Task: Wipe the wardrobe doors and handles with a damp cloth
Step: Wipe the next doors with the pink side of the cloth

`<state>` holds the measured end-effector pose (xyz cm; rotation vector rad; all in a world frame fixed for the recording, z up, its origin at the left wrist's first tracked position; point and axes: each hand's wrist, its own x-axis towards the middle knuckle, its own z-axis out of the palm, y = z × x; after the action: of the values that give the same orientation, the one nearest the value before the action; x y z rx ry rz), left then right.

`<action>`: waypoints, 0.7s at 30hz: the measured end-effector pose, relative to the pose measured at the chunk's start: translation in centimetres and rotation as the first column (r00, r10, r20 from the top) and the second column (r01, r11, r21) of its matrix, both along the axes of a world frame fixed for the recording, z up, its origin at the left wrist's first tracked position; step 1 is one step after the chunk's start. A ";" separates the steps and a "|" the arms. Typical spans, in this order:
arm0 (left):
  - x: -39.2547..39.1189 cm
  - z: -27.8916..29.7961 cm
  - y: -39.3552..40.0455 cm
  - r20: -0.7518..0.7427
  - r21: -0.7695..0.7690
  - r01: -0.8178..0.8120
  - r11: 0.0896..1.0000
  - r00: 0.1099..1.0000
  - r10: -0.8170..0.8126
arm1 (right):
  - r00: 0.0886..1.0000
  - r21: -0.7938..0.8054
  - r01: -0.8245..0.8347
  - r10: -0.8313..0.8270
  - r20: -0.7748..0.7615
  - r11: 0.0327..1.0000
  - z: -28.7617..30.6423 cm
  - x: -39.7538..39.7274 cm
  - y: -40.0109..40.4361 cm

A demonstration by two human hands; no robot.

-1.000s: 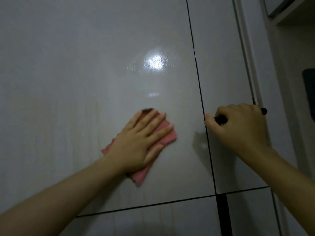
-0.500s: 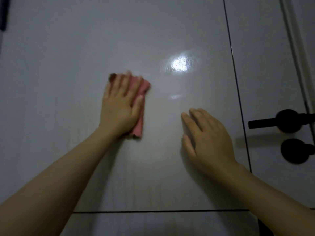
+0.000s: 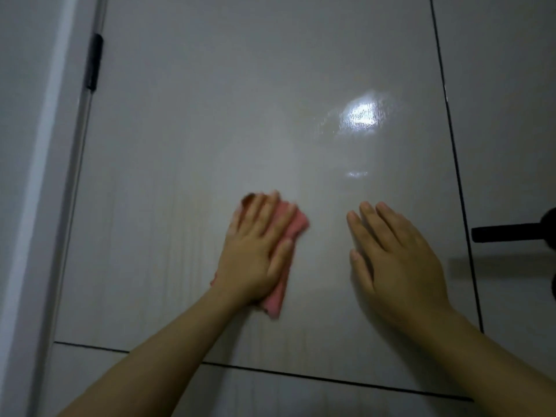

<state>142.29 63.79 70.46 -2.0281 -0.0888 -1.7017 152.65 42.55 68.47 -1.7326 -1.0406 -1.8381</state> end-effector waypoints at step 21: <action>-7.6 12.2 13.9 0.168 -0.247 -0.016 0.969 0.984 0.059 | 0.995 -0.177 0.063 -0.076 -0.066 0.982 5.0 -9.9 15.3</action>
<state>134.74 77.71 82.63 -2.0271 -0.4125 -1.9215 142.75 57.85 73.47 -1.9449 -1.1556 -1.7556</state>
